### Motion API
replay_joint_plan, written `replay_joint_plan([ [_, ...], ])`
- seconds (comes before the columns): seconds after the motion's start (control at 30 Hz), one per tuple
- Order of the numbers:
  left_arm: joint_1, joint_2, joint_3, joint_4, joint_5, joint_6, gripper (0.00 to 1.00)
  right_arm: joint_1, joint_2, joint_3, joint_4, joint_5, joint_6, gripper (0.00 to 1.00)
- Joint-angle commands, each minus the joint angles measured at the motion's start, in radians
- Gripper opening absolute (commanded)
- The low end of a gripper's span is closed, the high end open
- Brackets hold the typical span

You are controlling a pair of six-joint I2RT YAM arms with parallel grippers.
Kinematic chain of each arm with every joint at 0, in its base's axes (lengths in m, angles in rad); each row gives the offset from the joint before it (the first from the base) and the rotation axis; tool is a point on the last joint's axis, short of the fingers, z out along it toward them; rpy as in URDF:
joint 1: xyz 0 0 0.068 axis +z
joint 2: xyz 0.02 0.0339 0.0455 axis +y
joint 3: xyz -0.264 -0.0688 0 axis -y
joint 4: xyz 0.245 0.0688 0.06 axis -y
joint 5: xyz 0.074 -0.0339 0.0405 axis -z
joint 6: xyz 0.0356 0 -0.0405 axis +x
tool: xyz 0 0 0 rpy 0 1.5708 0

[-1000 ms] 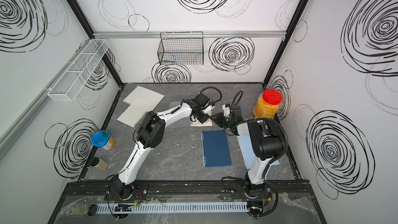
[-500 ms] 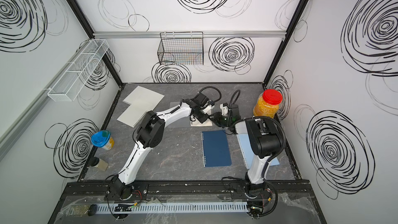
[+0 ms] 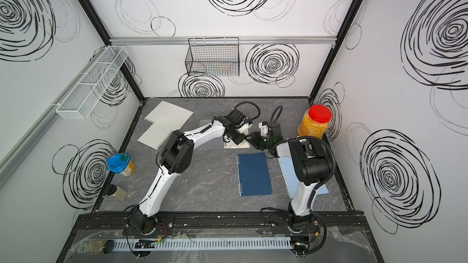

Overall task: Tear off pages from different notebooks
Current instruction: Tear off the paper from the notebook.

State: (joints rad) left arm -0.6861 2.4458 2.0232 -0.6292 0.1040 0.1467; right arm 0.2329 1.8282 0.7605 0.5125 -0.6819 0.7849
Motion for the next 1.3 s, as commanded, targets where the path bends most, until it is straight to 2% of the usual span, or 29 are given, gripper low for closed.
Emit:
replay_joint_plan([
  [0.0,0.008,0.088,-0.067,-0.166,-0.018,0.020,0.00,0.005,0.014,-0.011,0.012,0.002,-0.006,0.37],
  [1.27,0.007,0.090,-0.071,-0.175,-0.016,0.026,0.00,0.006,0.019,-0.015,0.026,-0.001,0.000,0.39],
])
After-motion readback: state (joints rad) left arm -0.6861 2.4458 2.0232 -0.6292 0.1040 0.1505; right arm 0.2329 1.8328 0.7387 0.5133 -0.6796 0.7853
